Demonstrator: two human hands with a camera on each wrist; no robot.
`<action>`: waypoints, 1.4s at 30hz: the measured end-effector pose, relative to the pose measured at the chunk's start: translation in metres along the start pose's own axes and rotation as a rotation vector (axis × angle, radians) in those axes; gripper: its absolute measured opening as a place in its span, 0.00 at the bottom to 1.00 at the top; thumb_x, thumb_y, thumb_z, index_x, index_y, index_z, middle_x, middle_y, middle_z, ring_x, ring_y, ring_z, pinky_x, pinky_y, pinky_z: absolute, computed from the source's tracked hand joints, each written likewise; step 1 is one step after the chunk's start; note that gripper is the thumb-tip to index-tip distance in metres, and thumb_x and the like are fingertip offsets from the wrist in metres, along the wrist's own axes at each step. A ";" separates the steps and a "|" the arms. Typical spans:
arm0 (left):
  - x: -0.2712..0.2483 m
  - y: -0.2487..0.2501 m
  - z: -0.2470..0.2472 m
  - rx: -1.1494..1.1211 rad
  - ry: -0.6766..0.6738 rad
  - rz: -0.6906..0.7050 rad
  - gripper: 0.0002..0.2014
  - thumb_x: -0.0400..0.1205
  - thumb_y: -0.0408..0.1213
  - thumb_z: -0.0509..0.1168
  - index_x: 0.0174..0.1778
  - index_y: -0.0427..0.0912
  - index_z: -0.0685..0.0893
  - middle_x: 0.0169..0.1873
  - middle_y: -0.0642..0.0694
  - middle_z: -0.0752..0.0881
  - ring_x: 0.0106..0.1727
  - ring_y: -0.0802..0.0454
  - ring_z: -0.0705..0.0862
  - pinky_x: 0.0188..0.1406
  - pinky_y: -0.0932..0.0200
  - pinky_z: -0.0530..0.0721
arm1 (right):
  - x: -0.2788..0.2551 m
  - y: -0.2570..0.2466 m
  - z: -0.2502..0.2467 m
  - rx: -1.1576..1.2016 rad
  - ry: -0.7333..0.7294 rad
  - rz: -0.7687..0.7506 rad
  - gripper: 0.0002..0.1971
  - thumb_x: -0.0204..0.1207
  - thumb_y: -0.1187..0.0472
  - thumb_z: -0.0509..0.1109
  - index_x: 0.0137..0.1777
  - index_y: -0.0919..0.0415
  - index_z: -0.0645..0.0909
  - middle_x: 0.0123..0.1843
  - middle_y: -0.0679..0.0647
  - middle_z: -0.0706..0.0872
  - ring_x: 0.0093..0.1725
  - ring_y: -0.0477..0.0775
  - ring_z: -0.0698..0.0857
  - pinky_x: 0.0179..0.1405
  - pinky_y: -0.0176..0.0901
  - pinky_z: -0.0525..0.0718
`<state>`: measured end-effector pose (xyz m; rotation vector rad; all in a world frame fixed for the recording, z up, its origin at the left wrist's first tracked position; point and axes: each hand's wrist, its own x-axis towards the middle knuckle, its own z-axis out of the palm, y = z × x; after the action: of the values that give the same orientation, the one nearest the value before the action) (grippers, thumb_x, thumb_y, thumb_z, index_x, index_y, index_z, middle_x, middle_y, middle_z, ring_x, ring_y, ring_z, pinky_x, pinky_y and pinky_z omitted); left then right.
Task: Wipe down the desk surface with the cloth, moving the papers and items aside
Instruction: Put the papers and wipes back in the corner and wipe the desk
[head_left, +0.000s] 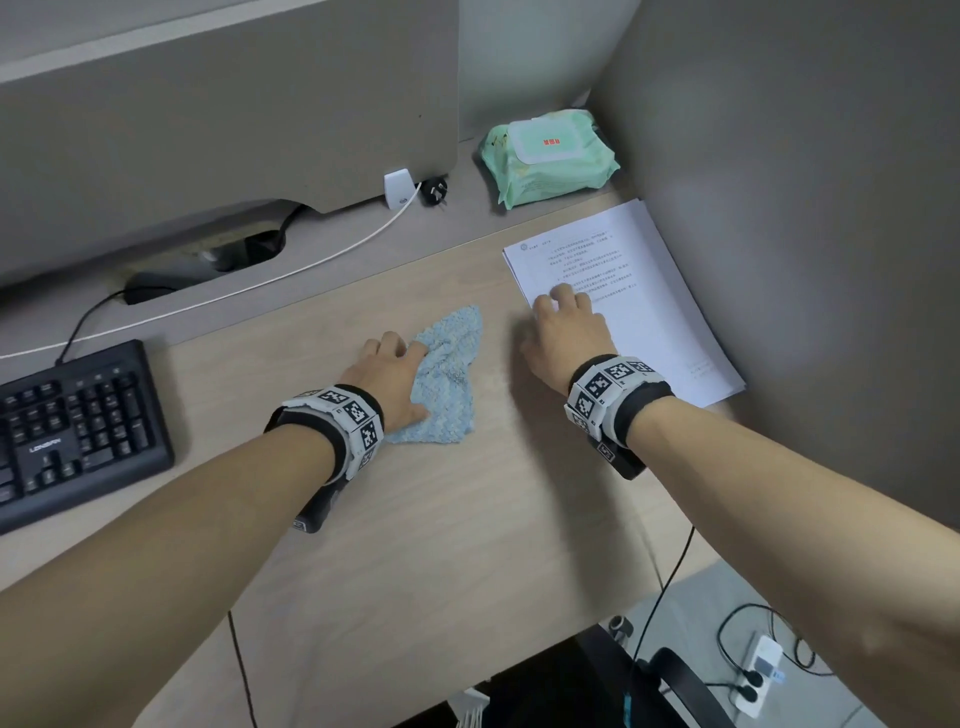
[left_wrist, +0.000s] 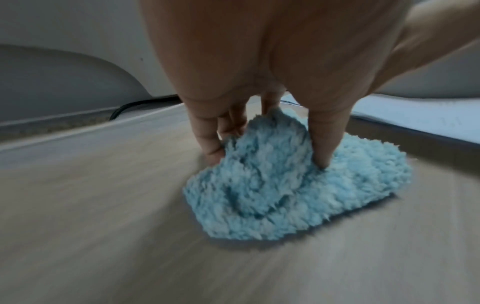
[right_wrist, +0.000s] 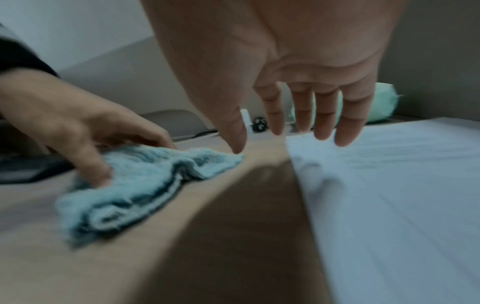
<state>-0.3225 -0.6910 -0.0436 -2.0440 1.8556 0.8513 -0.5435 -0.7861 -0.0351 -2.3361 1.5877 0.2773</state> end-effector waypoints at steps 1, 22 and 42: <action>0.000 0.002 0.001 -0.047 0.030 -0.009 0.36 0.73 0.49 0.73 0.76 0.49 0.67 0.68 0.43 0.70 0.69 0.42 0.70 0.58 0.47 0.79 | -0.002 -0.009 -0.004 0.074 0.007 -0.074 0.21 0.77 0.53 0.70 0.65 0.63 0.73 0.69 0.62 0.72 0.64 0.66 0.75 0.55 0.57 0.78; -0.047 -0.143 0.015 -0.203 0.162 -0.544 0.29 0.79 0.43 0.64 0.75 0.37 0.65 0.75 0.38 0.65 0.76 0.36 0.65 0.71 0.38 0.73 | 0.035 -0.104 0.033 -0.173 -0.181 -0.217 0.46 0.65 0.40 0.77 0.81 0.51 0.61 0.82 0.55 0.62 0.80 0.64 0.61 0.73 0.68 0.67; -0.069 -0.160 0.023 -0.196 0.167 -0.448 0.32 0.78 0.42 0.61 0.80 0.51 0.62 0.84 0.50 0.55 0.81 0.42 0.59 0.72 0.39 0.75 | 0.081 -0.140 0.019 -0.200 -0.246 -0.091 0.48 0.77 0.43 0.66 0.86 0.63 0.44 0.88 0.63 0.41 0.85 0.73 0.44 0.82 0.71 0.54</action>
<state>-0.1748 -0.5974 -0.0538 -2.5823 1.3355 0.7802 -0.3837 -0.8017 -0.0595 -2.4004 1.3877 0.7027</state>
